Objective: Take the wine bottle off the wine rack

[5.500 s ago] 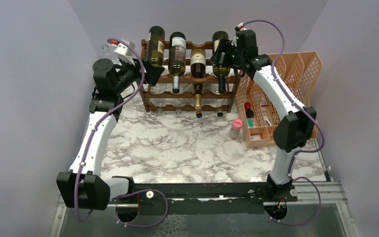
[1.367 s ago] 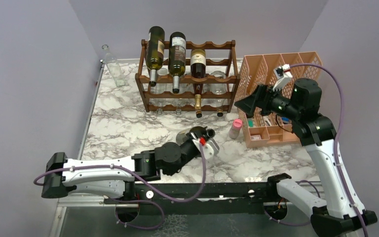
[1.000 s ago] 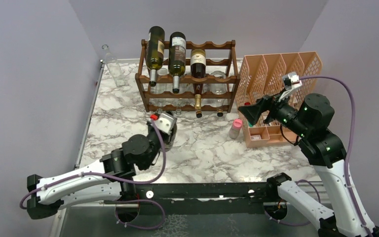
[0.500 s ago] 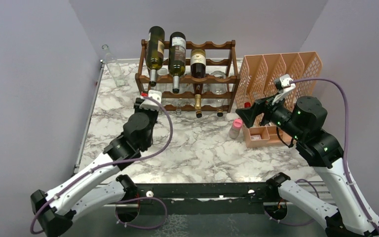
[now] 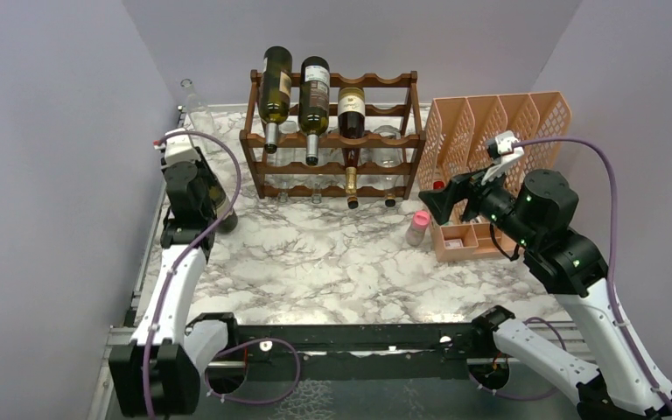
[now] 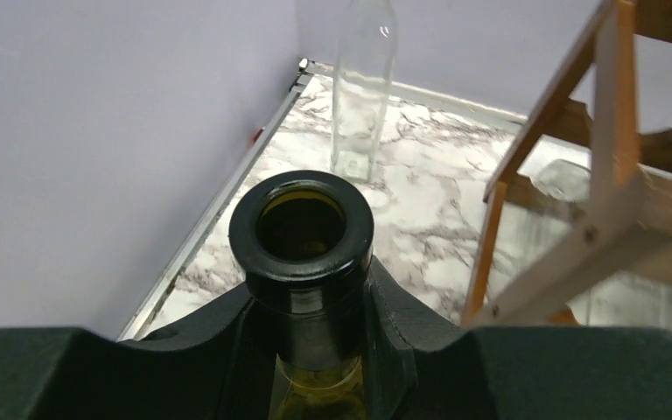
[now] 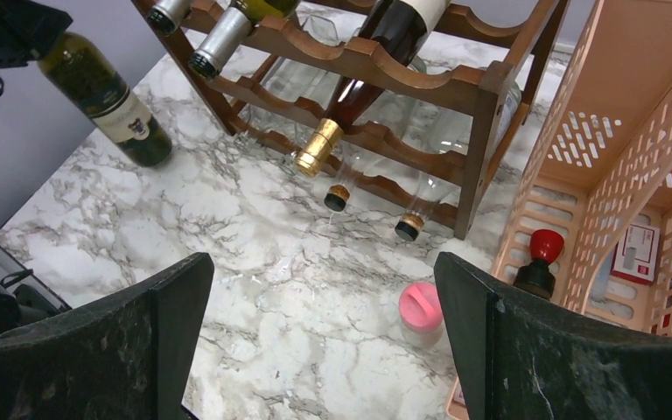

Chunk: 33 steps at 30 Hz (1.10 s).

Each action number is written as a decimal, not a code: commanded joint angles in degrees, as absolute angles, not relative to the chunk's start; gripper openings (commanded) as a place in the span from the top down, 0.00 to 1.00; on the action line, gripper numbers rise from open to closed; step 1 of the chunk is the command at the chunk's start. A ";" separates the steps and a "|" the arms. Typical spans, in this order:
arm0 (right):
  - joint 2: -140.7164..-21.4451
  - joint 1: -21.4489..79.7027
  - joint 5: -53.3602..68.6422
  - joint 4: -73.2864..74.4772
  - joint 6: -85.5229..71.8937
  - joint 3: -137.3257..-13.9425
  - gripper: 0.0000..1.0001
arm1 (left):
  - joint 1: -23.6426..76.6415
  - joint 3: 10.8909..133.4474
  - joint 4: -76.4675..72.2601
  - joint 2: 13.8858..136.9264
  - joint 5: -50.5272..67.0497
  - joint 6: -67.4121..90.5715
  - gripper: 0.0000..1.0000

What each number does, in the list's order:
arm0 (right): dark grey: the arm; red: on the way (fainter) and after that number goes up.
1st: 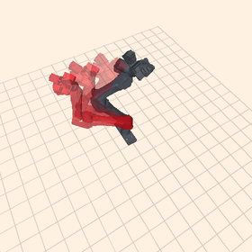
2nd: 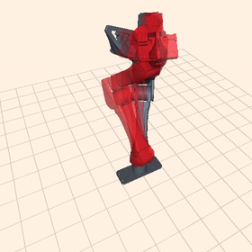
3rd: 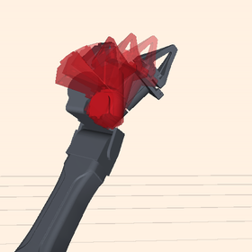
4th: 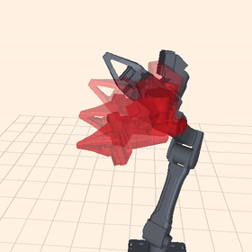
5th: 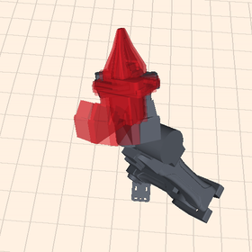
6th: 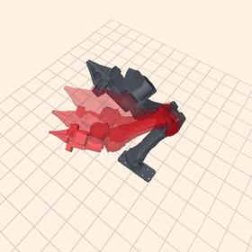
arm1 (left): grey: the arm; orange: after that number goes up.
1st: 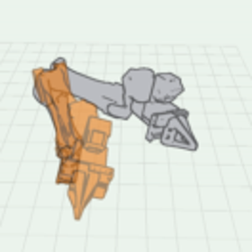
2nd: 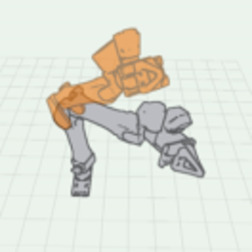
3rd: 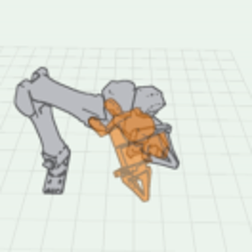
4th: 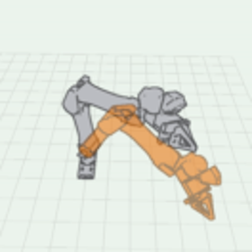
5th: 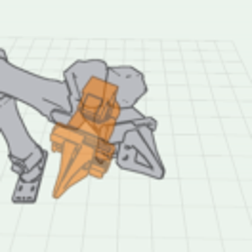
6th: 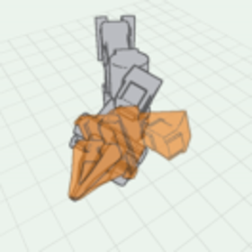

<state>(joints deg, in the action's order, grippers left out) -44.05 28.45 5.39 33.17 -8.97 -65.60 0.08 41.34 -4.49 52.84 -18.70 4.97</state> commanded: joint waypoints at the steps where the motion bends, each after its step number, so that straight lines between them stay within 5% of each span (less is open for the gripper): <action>1: -45.00 28.81 6.11 33.01 -7.76 -66.60 0.00 | -3.77 46.16 -22.38 61.89 -15.77 8.60 1.00; 15: -48.17 30.26 3.65 30.72 -6.68 -65.93 0.00 | -7.97 61.65 -33.62 85.48 -18.54 1.80 1.00; 31: -49.83 30.46 1.82 30.06 -6.15 -65.91 0.00 | -9.41 68.94 -34.54 97.09 -15.18 0.47 1.00; 33: -49.90 30.46 1.97 30.08 -6.15 -65.97 0.00 | -9.63 68.99 -34.48 98.49 -15.33 0.62 0.89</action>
